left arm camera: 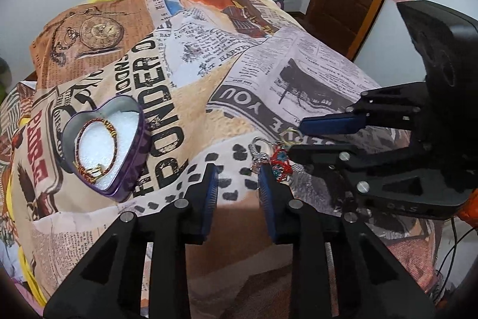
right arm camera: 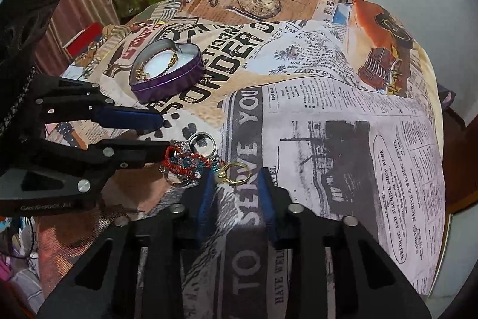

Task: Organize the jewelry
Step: 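Grasp a silver ring with the left tool while the right tool grasps a gold ring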

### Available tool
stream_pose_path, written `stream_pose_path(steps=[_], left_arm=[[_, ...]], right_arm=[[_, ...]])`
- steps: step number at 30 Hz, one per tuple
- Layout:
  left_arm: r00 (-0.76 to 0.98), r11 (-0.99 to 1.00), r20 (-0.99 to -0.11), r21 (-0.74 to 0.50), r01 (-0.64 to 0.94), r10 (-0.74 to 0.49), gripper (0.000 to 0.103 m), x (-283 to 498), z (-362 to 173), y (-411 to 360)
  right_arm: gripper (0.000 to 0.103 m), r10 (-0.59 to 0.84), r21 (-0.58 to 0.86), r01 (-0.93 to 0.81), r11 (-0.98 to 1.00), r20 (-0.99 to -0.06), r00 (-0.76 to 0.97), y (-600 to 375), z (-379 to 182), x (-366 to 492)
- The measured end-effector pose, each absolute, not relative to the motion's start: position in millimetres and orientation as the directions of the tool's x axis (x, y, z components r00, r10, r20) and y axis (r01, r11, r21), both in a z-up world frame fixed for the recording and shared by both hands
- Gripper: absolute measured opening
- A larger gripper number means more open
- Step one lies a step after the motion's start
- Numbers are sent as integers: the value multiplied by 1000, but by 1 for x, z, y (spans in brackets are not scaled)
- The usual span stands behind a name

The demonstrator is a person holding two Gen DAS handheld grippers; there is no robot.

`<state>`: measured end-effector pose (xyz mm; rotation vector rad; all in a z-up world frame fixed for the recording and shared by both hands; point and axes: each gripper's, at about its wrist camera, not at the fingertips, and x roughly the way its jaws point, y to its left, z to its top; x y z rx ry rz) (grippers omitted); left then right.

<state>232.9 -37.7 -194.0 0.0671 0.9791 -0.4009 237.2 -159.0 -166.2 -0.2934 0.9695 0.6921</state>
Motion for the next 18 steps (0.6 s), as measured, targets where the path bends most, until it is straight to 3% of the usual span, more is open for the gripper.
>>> stream_pose_path(steps=[3,18], left_arm=[[491,922,-817,-120,368,-302,28,234,-194,-42],[483,916,-819,-122,382,-310,23,247,-197,-60]], right_arm=[[11,411,75,-655,752,-830,377,-160,-167,238],[7,414,79,-637,767,-819,397,-178,-161,236]])
